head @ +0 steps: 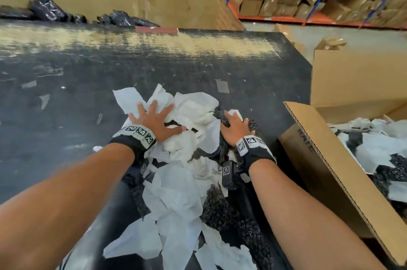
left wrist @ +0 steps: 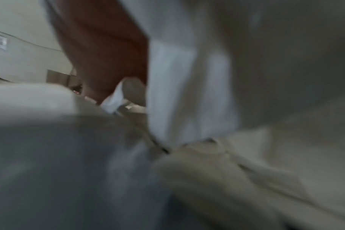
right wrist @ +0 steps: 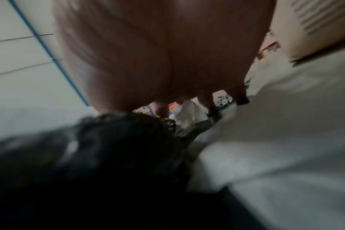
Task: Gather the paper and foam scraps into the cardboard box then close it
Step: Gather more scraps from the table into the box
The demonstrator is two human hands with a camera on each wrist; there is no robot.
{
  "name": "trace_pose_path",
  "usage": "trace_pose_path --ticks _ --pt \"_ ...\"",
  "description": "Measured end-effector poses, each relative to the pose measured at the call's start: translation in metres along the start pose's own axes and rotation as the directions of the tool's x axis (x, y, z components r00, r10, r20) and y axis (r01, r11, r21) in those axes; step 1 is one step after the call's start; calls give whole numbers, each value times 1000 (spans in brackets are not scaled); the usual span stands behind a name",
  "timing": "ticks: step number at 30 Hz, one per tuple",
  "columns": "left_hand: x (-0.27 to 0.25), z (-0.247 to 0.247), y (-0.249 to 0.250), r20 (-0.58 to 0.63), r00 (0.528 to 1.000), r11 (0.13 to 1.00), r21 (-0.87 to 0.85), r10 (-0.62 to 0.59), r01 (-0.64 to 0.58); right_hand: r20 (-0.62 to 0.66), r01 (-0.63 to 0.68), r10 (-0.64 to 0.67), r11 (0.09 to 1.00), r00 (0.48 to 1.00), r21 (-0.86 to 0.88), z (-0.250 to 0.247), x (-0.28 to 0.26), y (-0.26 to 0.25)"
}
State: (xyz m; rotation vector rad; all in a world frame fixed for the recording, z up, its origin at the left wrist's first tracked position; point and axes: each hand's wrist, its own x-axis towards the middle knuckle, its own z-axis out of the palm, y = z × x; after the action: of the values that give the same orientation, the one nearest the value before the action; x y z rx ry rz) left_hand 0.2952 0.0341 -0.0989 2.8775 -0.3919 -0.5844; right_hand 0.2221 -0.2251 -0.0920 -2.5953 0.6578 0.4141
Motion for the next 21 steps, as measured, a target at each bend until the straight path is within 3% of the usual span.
trace_pose_path --ticks 5,10,13,17,19,21 --pt "-35 16 8 -15 979 979 -13 204 -204 -2 249 -249 968 968 16 23 -43 -18" --pt "-83 24 -17 5 955 938 -187 296 -290 47 380 -385 921 922 93 32 -80 1" --pt "-97 21 -35 -157 938 907 -249 308 -339 -45 396 -394 901 918 175 19 -93 9" --pt "-99 4 -42 -369 909 953 -150 193 -264 -285 375 -300 890 910 261 -7 -96 -5" --pt "-94 -2 -40 -280 952 977 -128 127 -168 -337 361 -279 908 899 212 -13 -81 -21" --pt "-86 -3 -36 -141 985 990 -83 99 -112 -263 349 -302 925 916 153 -13 -54 -41"
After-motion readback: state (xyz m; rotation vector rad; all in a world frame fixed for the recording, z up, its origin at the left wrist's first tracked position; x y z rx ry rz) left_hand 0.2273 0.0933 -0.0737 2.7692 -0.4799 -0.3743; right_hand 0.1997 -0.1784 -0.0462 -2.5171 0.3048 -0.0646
